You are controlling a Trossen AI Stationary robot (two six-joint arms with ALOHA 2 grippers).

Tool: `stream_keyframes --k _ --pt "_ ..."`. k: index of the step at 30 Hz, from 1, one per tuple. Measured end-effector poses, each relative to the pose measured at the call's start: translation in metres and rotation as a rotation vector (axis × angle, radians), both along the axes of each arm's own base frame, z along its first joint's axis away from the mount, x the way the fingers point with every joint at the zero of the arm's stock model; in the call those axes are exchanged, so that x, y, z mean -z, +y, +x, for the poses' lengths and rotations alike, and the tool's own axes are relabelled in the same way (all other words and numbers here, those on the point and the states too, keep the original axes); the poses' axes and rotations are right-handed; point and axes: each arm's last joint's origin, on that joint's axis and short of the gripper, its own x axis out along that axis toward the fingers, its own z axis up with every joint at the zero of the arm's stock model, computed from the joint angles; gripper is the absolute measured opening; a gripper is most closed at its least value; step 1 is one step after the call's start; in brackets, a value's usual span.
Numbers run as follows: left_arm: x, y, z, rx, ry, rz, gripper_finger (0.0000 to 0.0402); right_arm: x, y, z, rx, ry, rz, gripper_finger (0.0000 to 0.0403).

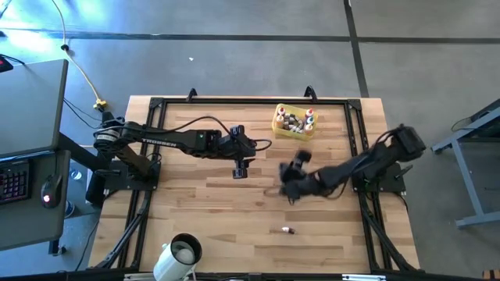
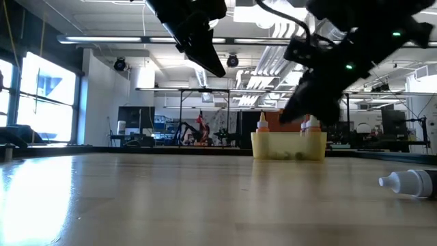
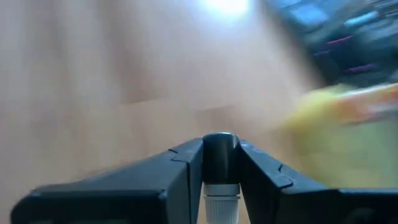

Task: Pick & Place food coloring
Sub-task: Put the small violet food coloring bottle into the yellow bin, then put the small orange food coloring bottle into the yellow bin

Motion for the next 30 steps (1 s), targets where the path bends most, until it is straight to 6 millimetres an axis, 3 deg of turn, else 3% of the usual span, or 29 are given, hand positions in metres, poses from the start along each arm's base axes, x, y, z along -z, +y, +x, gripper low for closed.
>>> stream_keyframes --k 3,6,12,16,24,30 --pt "0.0 0.0 0.0 -0.003 0.0 0.003 0.0202 -0.019 -0.032 -0.001 0.115 0.021 -0.182 0.008" --pt "0.0 0.0 0.0 -0.014 0.002 0.013 0.0202 -0.033 -0.07 -0.004 0.209 0.084 -0.256 0.008" --pt "0.0 0.001 0.0 -0.022 0.004 0.02 0.0202 -0.042 -0.146 -0.015 0.26 0.108 -0.086 0.0087" --pt "0.0 0.001 0.0 -0.022 0.004 0.02 0.0202 -0.042 -0.176 -0.02 0.167 0.071 0.061 0.0097" --pt "0.0 0.001 -0.001 -0.022 0.006 0.02 0.0202 -0.033 -0.2 -0.026 0.205 0.1 0.071 0.0144" --pt "0.0 0.001 -0.001 -0.022 0.007 0.02 0.0202 -0.046 -0.181 -0.019 0.156 0.016 0.073 0.0166"
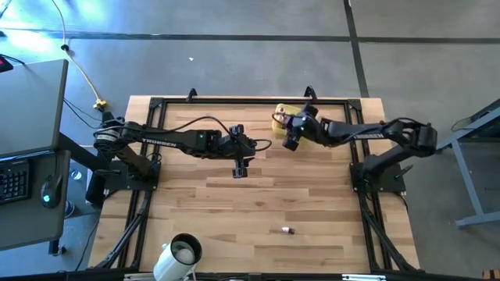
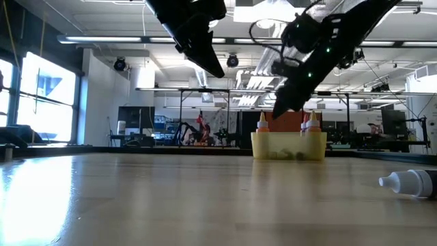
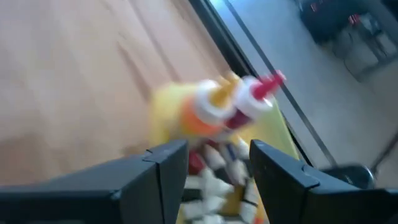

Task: Pick & Place food coloring
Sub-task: Put the small orange food coloring bottle into the yellow bin

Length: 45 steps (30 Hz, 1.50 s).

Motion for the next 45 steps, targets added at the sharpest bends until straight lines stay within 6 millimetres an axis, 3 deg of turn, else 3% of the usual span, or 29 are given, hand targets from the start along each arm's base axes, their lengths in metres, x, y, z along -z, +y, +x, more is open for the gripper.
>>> stream_keyframes --k 7,12,15,19,27,35,41,45 --pt "0.0 0.0 0.0 0.0 0.0 0.0 0.0202 -0.036 0.066 0.003 -0.203 -0.159 0.009 0.0158" --pt "0.0 0.0 0.0 0.0 0.005 0.0 0.0202 -0.047 0.128 -0.001 -0.394 -0.28 0.201 0.0152" --pt "0.001 0.0 -0.001 -0.011 0.009 0.011 0.0202 -0.033 0.168 -0.002 -0.46 -0.273 0.304 0.0152" --pt "0.001 0.001 -0.001 -0.022 0.01 0.019 0.0202 -0.005 0.215 -0.008 -0.458 -0.213 0.295 0.0152" --pt "0.0 0.001 -0.001 -0.045 -0.001 0.0 0.0202 0.025 0.28 -0.013 -0.475 -0.324 0.482 0.0152" --pt "0.0 0.001 -0.001 -0.061 -0.009 -0.016 0.0202 0.068 0.319 -0.023 -0.559 -0.285 0.49 0.0152" --pt "0.0 0.001 -0.001 -0.062 -0.009 -0.017 0.0202 0.087 0.326 -0.032 -0.53 -0.234 0.406 0.0152" --pt "0.0 0.001 -0.001 -0.062 -0.01 -0.018 0.0202 0.088 0.326 -0.034 -0.502 -0.227 0.472 0.0152"
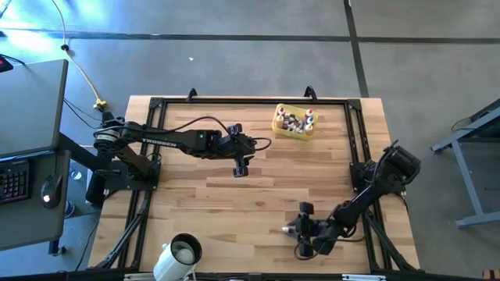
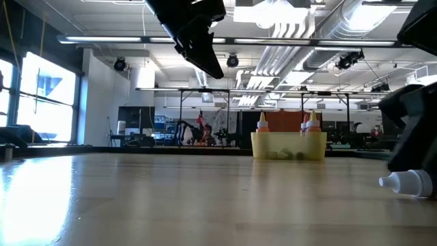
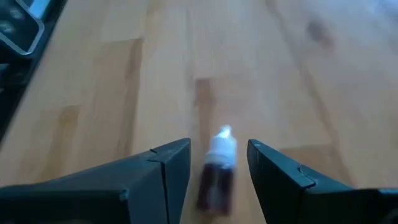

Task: Pick & Place food coloring
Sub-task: Put the small orange food coloring bottle into the yellow bin

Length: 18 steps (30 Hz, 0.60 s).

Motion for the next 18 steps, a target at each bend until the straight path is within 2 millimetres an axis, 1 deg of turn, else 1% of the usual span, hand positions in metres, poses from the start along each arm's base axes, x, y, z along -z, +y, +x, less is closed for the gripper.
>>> stream_keyframes --k 3,10,13,18 --pt "0.0 0.0 0.0 0.0 0.0 0.0 0.0202 0.001 0.001 -0.001 -0.005 0.032 0.039 0.0152" --pt "0.0 0.0 0.0 0.0 0.0 0.001 0.0202 0.006 -0.007 -0.003 0.03 0.09 -0.022 0.0148" --pt "0.0 0.0 0.0 0.0 0.001 0.001 0.0202 0.007 -0.013 -0.001 0.091 0.116 0.006 0.0137" --pt "0.0 0.0 0.0 0.003 0.002 0.006 0.0202 0.007 -0.019 0.006 0.082 0.113 -0.016 0.0111"
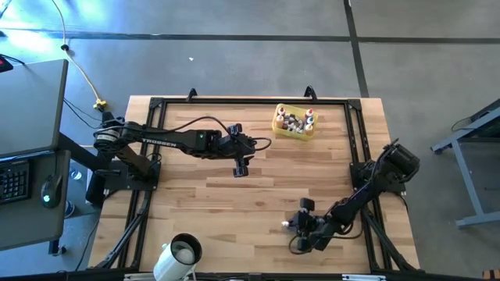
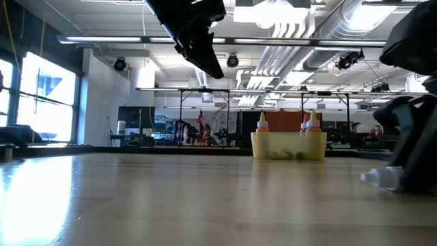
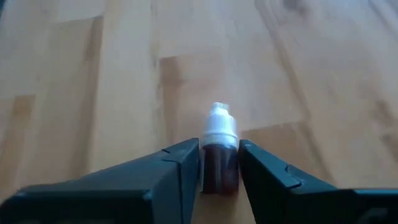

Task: Pick & Place food coloring
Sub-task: Put the small orange food coloring bottle into the yellow bin

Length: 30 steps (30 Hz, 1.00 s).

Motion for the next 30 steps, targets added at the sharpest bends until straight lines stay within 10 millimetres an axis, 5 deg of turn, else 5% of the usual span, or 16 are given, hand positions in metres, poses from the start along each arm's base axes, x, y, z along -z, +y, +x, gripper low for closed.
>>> stream_keyframes --k 7,13,23,30 --pt "0.0 0.0 0.0 -0.001 0.0 0.001 0.0202 -0.004 -0.021 0.014 0.053 -0.035 -0.125 0.0072" --pt "0.0 0.0 0.0 -0.002 0.0 0.002 0.0202 -0.026 -0.056 0.023 0.136 -0.037 -0.325 0.0086" --pt "0.0 0.0 0.0 -0.002 0.0 0.002 0.0202 -0.105 -0.16 0.014 0.613 -0.021 -0.88 0.0082" --pt "0.0 0.0 0.0 -0.002 0.0 0.002 0.0202 -0.122 -0.246 0.007 0.586 0.108 -0.621 0.009"
